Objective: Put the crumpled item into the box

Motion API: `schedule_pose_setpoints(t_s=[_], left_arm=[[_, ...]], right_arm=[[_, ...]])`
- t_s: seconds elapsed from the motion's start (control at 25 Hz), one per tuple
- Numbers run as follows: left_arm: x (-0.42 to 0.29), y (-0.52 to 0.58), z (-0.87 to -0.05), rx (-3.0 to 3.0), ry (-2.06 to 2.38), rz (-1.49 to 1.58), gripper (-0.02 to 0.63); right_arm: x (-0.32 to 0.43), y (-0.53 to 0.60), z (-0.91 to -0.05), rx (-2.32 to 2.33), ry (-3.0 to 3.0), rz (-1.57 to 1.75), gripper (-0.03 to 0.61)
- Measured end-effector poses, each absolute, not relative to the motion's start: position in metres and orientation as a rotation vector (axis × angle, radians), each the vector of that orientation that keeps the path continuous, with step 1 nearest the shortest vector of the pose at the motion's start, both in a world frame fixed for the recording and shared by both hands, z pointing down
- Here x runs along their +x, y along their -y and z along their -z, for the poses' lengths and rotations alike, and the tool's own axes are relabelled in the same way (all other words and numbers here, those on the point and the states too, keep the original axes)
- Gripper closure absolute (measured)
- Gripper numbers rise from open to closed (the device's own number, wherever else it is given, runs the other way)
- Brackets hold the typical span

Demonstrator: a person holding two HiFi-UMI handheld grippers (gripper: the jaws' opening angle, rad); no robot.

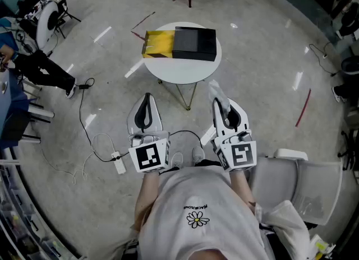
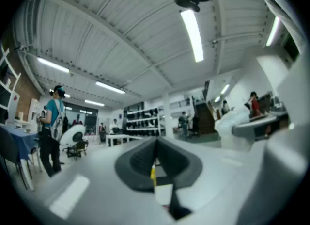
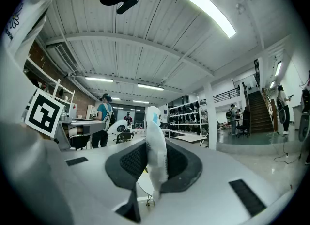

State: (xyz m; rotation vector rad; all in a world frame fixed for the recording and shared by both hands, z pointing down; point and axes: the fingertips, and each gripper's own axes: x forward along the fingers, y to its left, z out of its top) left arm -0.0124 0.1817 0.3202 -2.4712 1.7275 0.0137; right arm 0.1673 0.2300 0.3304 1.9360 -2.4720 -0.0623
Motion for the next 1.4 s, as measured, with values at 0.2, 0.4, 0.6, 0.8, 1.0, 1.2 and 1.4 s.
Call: schedule_pose_setpoints(t_s=[0.2,0.4,0.6,0.8,1.0,1.2,1.4], left_arm=[[-0.002,-0.18,-0.32,-2.447,-1.731,-0.008,0.615],[0.006,-0.181,-0.318,-2.415,-1.753,0.008,0.615],[0.012,-0.185,-0.317,-2.364,-1.79,-0.014,0.615],[0.007,-0.185,-0.322,-2.314,-1.855,-0.012,0.615],[-0.001,-0.158,-0.326,-2.305,-1.883,-0.032,0.615],[-0.004,-0.098,-0.333,-2.324,-1.842,-0.07,0.615],[-0.025,-0.031,-0.325,-2.332,-1.832,-0.091,0.615]], right_arm=[[0.176,-0.226,-0.335,1.905,2.495,0.062,0.523],[0.183,-0.223,-0.334,1.856,2.521,0.091,0.526],[0.194,-0.222,-0.342,1.813,2.568,0.091,0.526],[0.199,-0.213,-0.351,1.792,2.639,0.027,0.526],[0.195,-0.187,-0.351,1.758,2.643,0.052,0.526],[0.191,-0.135,-0.362,1.787,2.608,0.064,0.525],[0.174,-0.08,-0.356,1.82,2.551,0.08,0.525]])
